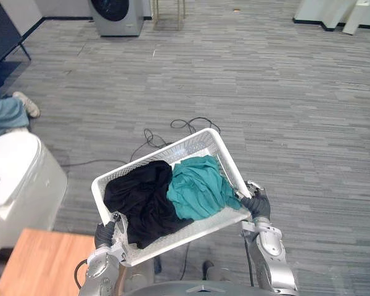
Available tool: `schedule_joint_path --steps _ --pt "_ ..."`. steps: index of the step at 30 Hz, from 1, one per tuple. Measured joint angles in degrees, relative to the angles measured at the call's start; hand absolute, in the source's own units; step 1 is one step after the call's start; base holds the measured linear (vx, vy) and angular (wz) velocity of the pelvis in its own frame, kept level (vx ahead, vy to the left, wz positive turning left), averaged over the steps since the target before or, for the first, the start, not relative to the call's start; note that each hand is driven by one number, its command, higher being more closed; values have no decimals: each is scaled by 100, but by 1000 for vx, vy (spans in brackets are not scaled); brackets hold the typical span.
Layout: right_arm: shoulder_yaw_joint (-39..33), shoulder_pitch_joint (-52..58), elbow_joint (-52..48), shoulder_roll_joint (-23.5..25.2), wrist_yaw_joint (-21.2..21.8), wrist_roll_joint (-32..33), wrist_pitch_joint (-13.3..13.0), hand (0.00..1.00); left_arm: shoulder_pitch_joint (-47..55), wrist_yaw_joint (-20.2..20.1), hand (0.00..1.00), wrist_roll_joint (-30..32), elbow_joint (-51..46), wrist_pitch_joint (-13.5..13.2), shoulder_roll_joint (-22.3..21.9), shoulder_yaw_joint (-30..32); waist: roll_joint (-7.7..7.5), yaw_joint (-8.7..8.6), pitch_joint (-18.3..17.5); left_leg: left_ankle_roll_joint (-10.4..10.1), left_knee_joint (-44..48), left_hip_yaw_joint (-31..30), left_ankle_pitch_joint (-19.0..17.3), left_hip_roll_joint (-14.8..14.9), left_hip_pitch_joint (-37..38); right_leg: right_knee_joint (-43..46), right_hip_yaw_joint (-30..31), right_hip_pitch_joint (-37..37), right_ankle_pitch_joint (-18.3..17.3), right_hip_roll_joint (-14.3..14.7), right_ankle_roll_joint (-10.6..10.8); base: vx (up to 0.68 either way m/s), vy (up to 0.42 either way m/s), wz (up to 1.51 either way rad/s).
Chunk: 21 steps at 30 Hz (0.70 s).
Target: Pick up the laundry basket with both hands and put the clothes into the washing machine.
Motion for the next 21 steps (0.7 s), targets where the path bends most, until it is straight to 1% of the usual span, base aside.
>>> schedule_joint_path --steps 1,2,3,4,5,6,7,8,9,10,11,12,13,14,15,16,17,18,19,20,21 --pt "0 50 73 83 0 -2 13 100 -48 3 100 0 96 0 57 -7 -92 -95 43 108 -183 -8 -72 -335 306 1406 -22 -167 254 -148 78 375 280 36" --pt "1 63 160 170 -1 -2 21 100 -48 19 100 0 108 0 122 -4 -130 -154 103 230 -324 -32 -152 -531 607 2363 -84 -282 400 -155 18 379 259 27" --pt "4 60 188 194 -1 -2 41 100 -50 31 100 0 107 0 146 -6 -125 -153 141 255 -353 -37 -213 -568 732 2671 -126 -336 368 -102 -12 373 204 5" --pt "8 59 184 226 2 -5 62 100 -50 73 100 0 108 0 193 -12 -101 -150 219 270 -450 -54 -280 -631 996 3031 -357 -488 212 -56 -154 354 165 -3" --pt "8 70 178 265 -2 -5 68 100 -54 100 100 1 107 0 216 -30 -82 -183 249 287 -603 -100 -347 -657 1248 3063 -673 -715 17 -38 -317 347 149 1" --pt "4 79 171 294 -8 -5 71 100 -65 108 100 1 106 0 238 -52 -84 -204 253 289 -684 -139 -381 -665 1367 3002 -809 -851 -77 -22 -363 359 117 19" --pt "-48 117 129 356 -24 -5 71 100 -109 109 100 1 99 0 299 -113 -93 -256 290 264 -867 -253 -422 -674 1643 2692 -1076 -1073 -224 -3 -365 453 92 37" --pt "-106 201 16 388 -25 2 76 100 -140 109 100 1 58 0 356 -201 -126 -316 314 210 -1025 -352 -486 -664 1899 2022 -1345 -1240 -257 -7 -314 478 72 43" --pt "-121 254 -87 401 -31 5 81 100 -164 110 100 1 25 0 364 -233 -141 -342 344 181 -1075 -394 -546 -657 2032 1592 -1500 -1277 -248 -29 -318 511 32 35" --pt "-159 319 -255 433 -35 6 80 100 -224 110 100 1 -4 0 360 -255 -127 -344 370 120 -1181 -420 -670 -639 2248 634 -1803 -1404 -133 -41 -400 482 -14 13" --pt "-165 333 -338 433 -37 11 67 100 -278 109 100 11 -47 1 364 -260 -194 -329 330 78 -1233 -417 -791 -601 2389 -205 -2025 -1426 98 -10 -467 475 -29 6" --pt "-164 339 -383 435 -37 27 63 100 -305 109 100 15 -131 1 390 -259 -200 -334 305 -4 -1240 -437 -942 -582 2461 -977 -2196 -1420 374 18 -560 531 -73 11" --pt "-175 343 -440 423 -37 142 31 100 -393 107 100 26 -188 0 421 -289 -251 -383 277 -78 -1229 -545 -1152 -560 2670 -1529 -2242 -1416 837 62 -702 623 -128 31" --pt "-201 355 -446 399 -44 171 22 100 -432 107 100 55 -177 0 392 -317 -173 -478 239 -204 -1217 -621 -1274 -406 2859 -1469 -2280 -1315 1207 165 -821 708 -156 42" --pt "-221 370 -448 371 -52 191 19 100 -457 107 100 96 -154 0 331 -360 -51 -516 139 -299 -1110 -675 -1320 -185 3007 -1370 -2416 -1191 1161 322 -900 755 -185 37" --pt "-241 424 -503 353 -75 208 23 100 -484 107 100 141 -166 -2 291 -383 48 -574 121 -372 -670 -683 -1319 -16 2883 -1230 -2557 -1111 991 324 -966 731 -208 38" --pt "-249 431 -651 284 -139 212 17 100 -560 107 100 138 -143 -1 227 -411 105 -652 155 -547 207 -700 -1170 89 2569 -1030 -2637 -1027 719 299 -1042 695 -212 33" --pt "-277 463 -770 190 -158 213 27 100 -577 107 100 138 -137 0 125 -423 207 -704 215 -603 1202 -700 -872 214 2231 -999 -2671 -810 587 383 -1124 675 -212 23" --pt "-266 497 -854 126 -163 232 32 100 -530 106 100 135 -146 0 41 -428 322 -679 264 -568 2384 -712 -210 429 1803 -1143 -2658 -484 497 500 -1205 649 -163 -14" --pt "-236 579 -1001 43 -165 247 19 100 -440 100 100 121 -169 -1 16 -455 384 -562 288 -538 3767 -693 529 683 1273 -1329 -2552 -30 312 657 -1230 757 -159 -49" --pt "-204 593 -1026 20 -164 245 -2 100 -319 87 100 81 -181 -8 -14 -466 387 -439 307 -520 4904 -803 492 782 807 -1600 -2263 514 49 825 -1248 619 -94 -58"
